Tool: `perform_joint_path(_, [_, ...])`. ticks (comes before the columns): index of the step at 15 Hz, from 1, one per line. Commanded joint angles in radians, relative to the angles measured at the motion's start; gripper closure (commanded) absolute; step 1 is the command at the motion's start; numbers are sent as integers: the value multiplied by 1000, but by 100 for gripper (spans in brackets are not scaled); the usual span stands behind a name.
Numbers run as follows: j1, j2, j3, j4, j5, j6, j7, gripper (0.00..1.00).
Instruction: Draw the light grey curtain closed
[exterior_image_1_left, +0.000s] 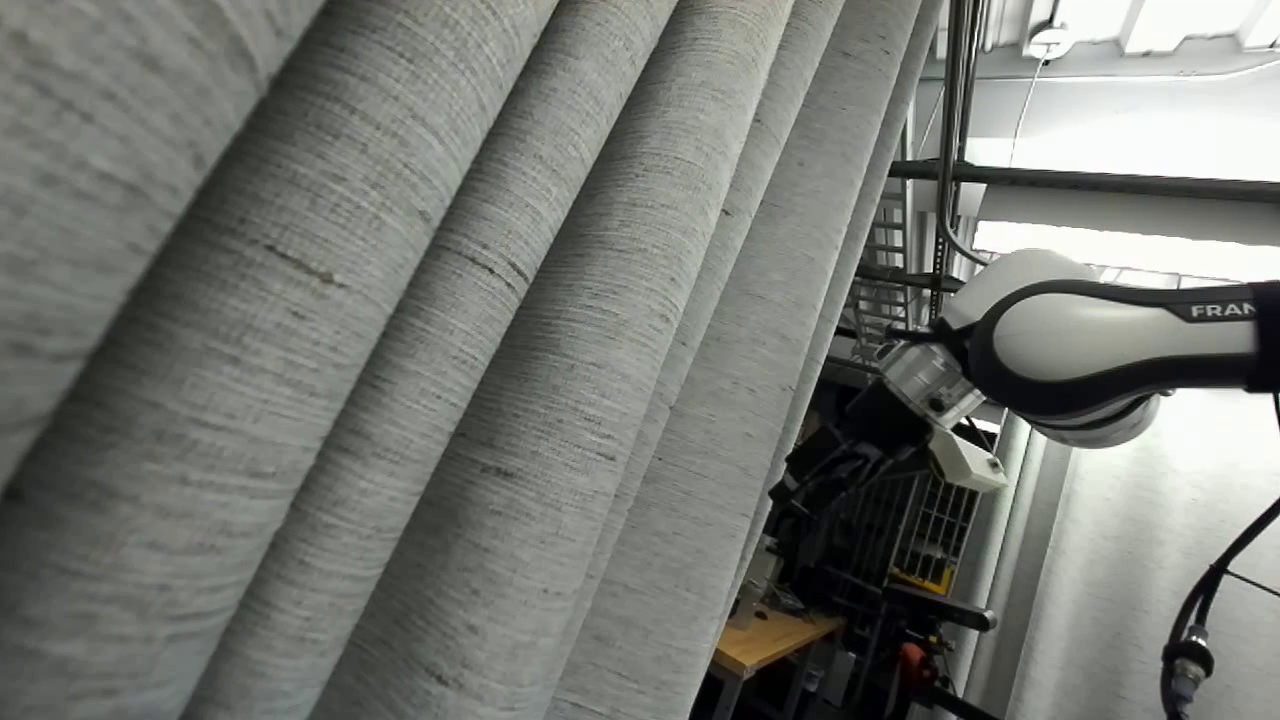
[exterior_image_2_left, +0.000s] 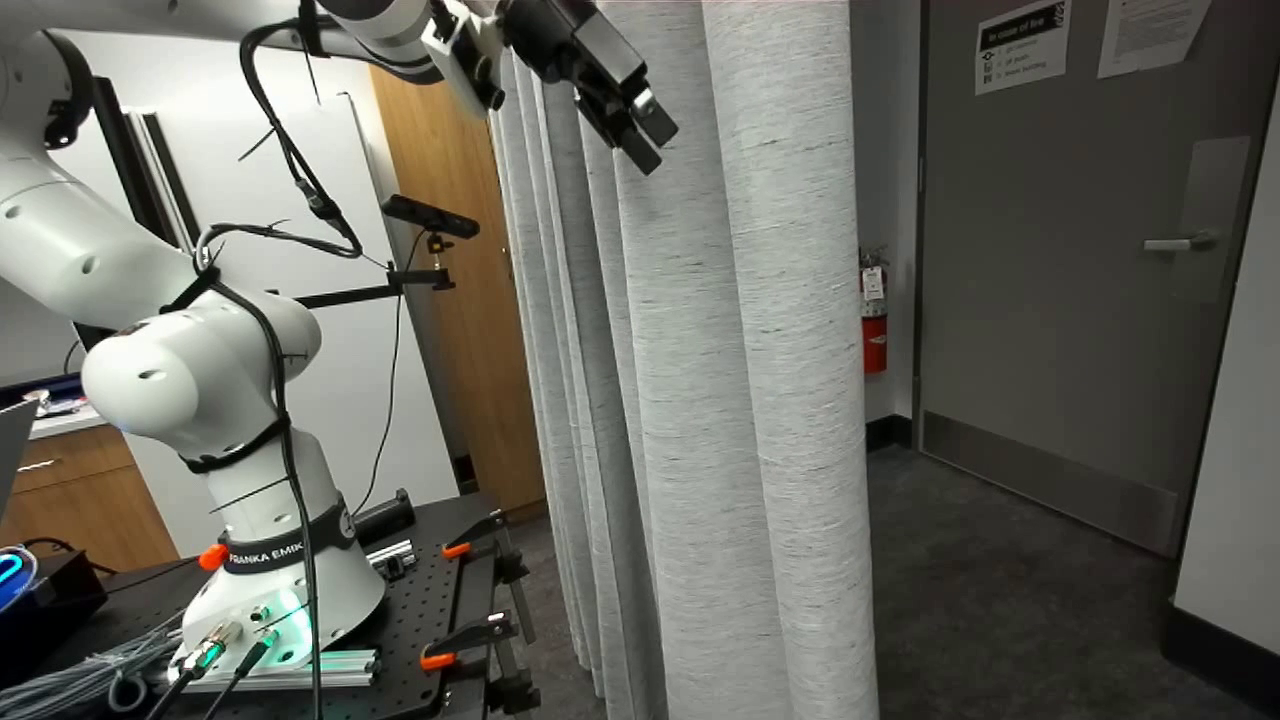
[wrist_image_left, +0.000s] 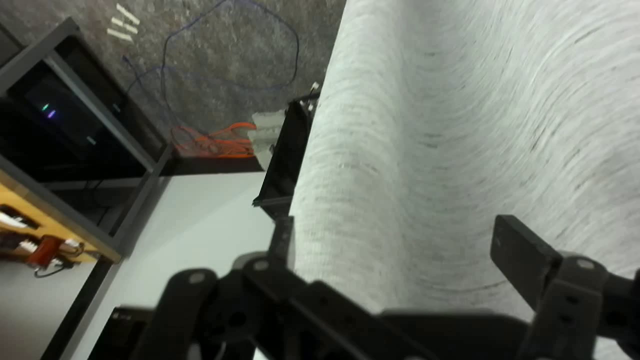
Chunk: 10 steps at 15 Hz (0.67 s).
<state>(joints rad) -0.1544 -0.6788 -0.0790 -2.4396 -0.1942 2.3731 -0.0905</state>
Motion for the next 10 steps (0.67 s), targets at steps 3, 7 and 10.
perform_joint_path(3, [3, 3, -2, 2, -6, 0, 6, 0])
perform_joint_path(7, [3, 7, -3, 1, -5, 0, 6, 0])
perform_joint_path(10, [-28, 18, 21, 8, -39, 45, 47, 0])
